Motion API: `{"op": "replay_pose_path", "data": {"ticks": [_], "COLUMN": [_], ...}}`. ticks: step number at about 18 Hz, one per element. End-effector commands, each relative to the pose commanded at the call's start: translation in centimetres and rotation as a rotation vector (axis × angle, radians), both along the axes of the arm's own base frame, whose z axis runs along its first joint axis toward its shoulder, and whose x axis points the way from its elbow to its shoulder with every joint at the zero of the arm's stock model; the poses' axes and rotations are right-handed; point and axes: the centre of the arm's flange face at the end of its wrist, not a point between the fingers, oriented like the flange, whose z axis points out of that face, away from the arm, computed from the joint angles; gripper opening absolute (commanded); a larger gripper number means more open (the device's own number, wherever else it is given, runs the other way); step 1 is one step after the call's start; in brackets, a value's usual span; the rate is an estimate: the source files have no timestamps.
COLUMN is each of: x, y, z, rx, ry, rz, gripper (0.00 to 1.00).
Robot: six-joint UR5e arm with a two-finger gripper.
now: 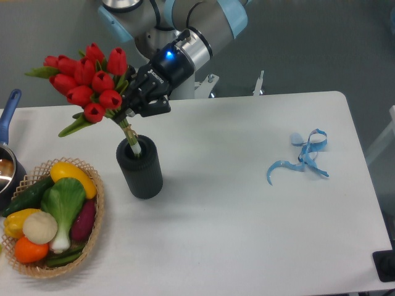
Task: Insert the flowers into the vase
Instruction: 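Lower the tulip stems into the black vase opening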
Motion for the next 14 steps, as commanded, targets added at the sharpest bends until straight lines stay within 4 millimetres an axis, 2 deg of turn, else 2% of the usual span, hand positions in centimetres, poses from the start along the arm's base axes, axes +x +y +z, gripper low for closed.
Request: {"op": "replay_pose_path", "data": {"ticks": [6, 10, 14], "x": [-0.4, 0.0, 0.2], "y": [0.2, -0.1, -0.5], "z": [-5.1, -6.2, -7.9], "rx": [0.001, 0.005, 0.004], "ry": [0.018, 0.029, 0.042], "rz": [-0.028, -0.037, -0.041], "gripper": [0.01, 0.06, 0.19]}}
